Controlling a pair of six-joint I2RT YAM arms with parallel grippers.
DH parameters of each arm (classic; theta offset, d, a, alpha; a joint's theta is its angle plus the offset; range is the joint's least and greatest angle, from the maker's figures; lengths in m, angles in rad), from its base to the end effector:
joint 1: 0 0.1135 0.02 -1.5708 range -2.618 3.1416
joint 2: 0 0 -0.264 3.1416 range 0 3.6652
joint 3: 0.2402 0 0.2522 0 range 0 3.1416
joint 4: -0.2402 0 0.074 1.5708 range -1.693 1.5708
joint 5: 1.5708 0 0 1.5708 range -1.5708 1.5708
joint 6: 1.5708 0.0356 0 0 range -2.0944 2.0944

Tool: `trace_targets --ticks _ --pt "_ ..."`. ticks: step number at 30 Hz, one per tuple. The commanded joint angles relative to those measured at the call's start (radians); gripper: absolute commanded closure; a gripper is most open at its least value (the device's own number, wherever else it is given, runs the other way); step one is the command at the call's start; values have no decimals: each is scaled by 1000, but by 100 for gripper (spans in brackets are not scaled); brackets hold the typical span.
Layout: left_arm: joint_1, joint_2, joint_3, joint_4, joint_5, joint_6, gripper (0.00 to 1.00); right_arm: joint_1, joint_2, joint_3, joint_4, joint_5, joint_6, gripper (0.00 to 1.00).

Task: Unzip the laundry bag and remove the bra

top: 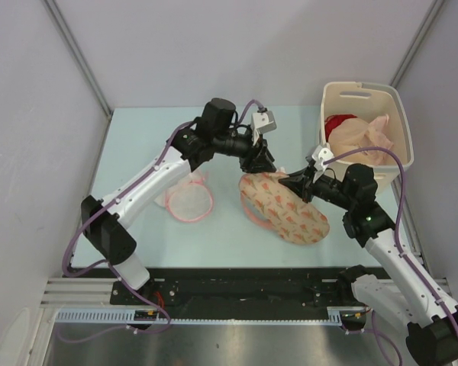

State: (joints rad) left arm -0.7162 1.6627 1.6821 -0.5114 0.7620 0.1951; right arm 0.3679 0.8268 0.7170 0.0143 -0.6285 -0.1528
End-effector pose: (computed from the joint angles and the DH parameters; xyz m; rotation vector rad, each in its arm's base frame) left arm 0.2674 -0.2653 0.3940 1.3339 1.6129 -1.1016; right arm 0.1731 0.0892 0.3307 -0.8816 1.4458 0.6832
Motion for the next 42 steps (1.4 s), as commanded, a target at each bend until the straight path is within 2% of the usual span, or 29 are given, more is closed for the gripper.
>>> trace_targets --ticks 1,4,8,10,14,15,16,18,19,27,34,41,42 --pt "-11 14 71 -104 53 85 60 -3 -3 7 75 -19 6 100" --pt "-12 19 71 -115 57 87 67 -3 -5 7 73 -17 6 100" --pt "-12 19 59 -111 88 81 60 -1 -2 6 75 -14 2 100" --pt "-14 19 54 -101 105 70 60 -1 -3 6 78 -14 2 100" --pt "-25 29 48 -98 109 72 67 -1 -3 7 84 -13 6 100" --pt "-26 32 48 -98 111 70 71 -3 -5 6 85 -13 7 100" --pt "-26 32 47 -101 106 69 81 -1 -3 7 88 -11 7 100" --pt "-26 31 47 -101 99 67 91 -1 -2 7 87 -11 10 100" --pt "-26 26 45 -102 91 70 100 -3 -2 6 85 -11 10 100" --pt "-22 -40 -5 -85 13 89 100 -3 -17 7 62 19 4 100" --pt "0 -130 -110 19 10 55 99 -4 -32 6 58 35 -1 100" --pt "-2 -130 -98 51 10 9 100 -3 -26 7 70 24 12 100" --pt "-2 -124 -87 51 10 0 94 -3 -25 7 72 23 12 100"
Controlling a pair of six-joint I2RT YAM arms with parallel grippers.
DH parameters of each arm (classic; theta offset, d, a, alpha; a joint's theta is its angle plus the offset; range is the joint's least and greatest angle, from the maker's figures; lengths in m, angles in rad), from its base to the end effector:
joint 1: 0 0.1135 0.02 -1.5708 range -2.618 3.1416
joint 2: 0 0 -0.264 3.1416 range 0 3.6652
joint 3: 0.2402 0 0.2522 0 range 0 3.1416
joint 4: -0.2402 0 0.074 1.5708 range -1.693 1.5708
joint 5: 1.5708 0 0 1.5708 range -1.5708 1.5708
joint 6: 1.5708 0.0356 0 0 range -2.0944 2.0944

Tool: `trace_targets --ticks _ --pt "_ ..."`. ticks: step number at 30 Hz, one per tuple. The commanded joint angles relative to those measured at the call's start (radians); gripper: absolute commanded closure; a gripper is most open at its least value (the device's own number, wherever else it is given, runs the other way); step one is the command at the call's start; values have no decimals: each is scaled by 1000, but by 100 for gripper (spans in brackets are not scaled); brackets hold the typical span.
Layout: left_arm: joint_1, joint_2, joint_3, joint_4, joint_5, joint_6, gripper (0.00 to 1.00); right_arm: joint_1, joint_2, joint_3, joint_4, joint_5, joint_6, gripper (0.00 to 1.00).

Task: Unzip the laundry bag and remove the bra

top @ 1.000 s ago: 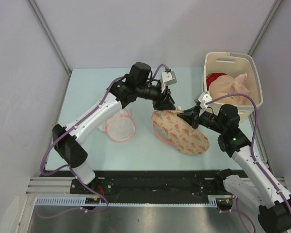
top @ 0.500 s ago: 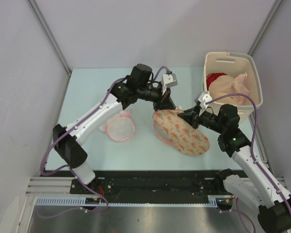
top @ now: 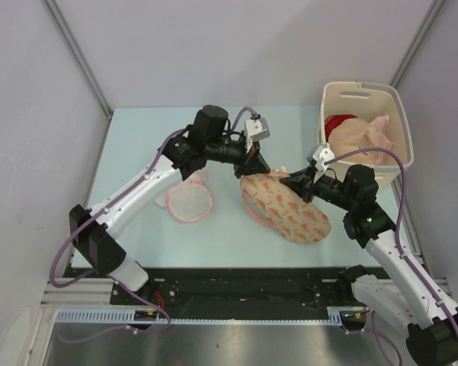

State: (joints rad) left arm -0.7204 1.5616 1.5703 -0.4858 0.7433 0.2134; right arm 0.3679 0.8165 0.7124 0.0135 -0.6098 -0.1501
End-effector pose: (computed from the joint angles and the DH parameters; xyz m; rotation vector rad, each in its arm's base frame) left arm 0.2479 -0.2497 0.3936 1.3383 1.5893 -1.0714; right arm 0.1717 0.0880 0.3308 -0.8664 1.4491 0.6687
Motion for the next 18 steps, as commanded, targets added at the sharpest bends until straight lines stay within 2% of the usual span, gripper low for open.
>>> trace_targets --ticks 1,2,3,5,8,13,18 --pt "3 -17 49 18 37 -26 84 -1 -13 10 75 2 11 100" --pt "-1 -3 62 7 56 -22 67 -3 -11 10 78 2 14 100" --pt "-4 0 71 1 54 -23 58 -3 -8 10 82 1 15 100" --pt "-13 12 89 -10 35 -16 47 -3 -7 10 88 -1 18 100" --pt "-14 32 112 -28 18 -6 45 -1 -5 10 89 -4 20 100" --pt "-20 75 168 -59 28 -3 48 0 1 12 92 -7 23 100" --pt "-31 136 240 -117 41 9 37 6 6 10 98 -2 27 100"
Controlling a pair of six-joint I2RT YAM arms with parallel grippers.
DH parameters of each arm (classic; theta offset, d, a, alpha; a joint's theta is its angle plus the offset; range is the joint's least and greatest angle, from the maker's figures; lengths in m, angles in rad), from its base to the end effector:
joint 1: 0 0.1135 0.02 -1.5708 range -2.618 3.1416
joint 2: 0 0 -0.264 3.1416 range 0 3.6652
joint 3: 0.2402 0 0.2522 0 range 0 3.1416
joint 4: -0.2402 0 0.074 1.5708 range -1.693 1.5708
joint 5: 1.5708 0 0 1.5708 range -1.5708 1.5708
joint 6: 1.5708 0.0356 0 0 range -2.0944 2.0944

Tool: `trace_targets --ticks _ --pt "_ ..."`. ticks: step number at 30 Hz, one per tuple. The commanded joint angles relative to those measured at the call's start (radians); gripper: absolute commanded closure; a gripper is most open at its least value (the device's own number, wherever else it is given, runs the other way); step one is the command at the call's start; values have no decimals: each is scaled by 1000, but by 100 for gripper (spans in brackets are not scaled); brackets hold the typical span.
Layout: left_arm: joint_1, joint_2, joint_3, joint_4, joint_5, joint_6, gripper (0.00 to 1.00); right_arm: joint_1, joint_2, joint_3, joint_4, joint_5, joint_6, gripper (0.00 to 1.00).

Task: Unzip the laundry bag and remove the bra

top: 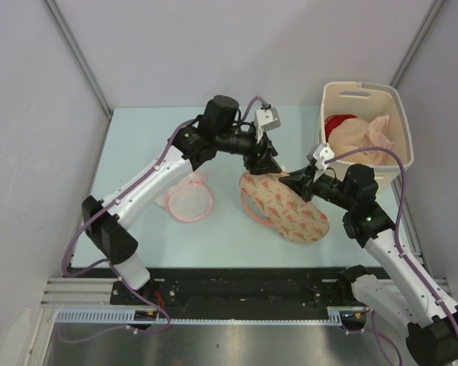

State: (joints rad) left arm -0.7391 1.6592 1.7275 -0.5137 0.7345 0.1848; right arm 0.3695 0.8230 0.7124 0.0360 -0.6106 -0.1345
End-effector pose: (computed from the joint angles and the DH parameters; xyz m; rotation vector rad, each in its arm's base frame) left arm 0.2605 -0.2697 0.4098 1.3264 1.5748 -1.0857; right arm 0.1730 0.0889 0.3320 -0.8566 1.4404 0.6784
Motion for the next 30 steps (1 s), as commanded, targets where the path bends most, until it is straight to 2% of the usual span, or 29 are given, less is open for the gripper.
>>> trace_targets --ticks 1,7,12,15,17,18,19,28,29,30 --pt "-14 59 89 -97 54 44 36 5 -2 10 76 0 10 100" --pt "-16 77 89 -144 74 71 41 6 -7 10 62 2 -2 100" --pt "-16 57 64 -151 74 88 35 2 -16 10 56 8 -7 100" --pt "-16 62 64 -166 101 102 40 -3 -19 12 54 9 -7 100" --pt "-16 73 69 -177 106 107 58 -3 -24 12 54 9 -7 100" --pt "-14 73 70 -177 105 104 86 -1 -24 12 53 9 -8 100" --pt "-14 73 70 -171 95 97 99 -1 -25 12 51 11 -8 100" --pt "-13 1 -2 -89 80 81 100 -15 -36 10 33 12 -25 100" --pt "-11 -2 0 -91 83 79 89 -23 -35 12 30 9 -33 100" --pt "-11 1 3 -98 83 78 57 -26 -35 12 31 5 -34 100"
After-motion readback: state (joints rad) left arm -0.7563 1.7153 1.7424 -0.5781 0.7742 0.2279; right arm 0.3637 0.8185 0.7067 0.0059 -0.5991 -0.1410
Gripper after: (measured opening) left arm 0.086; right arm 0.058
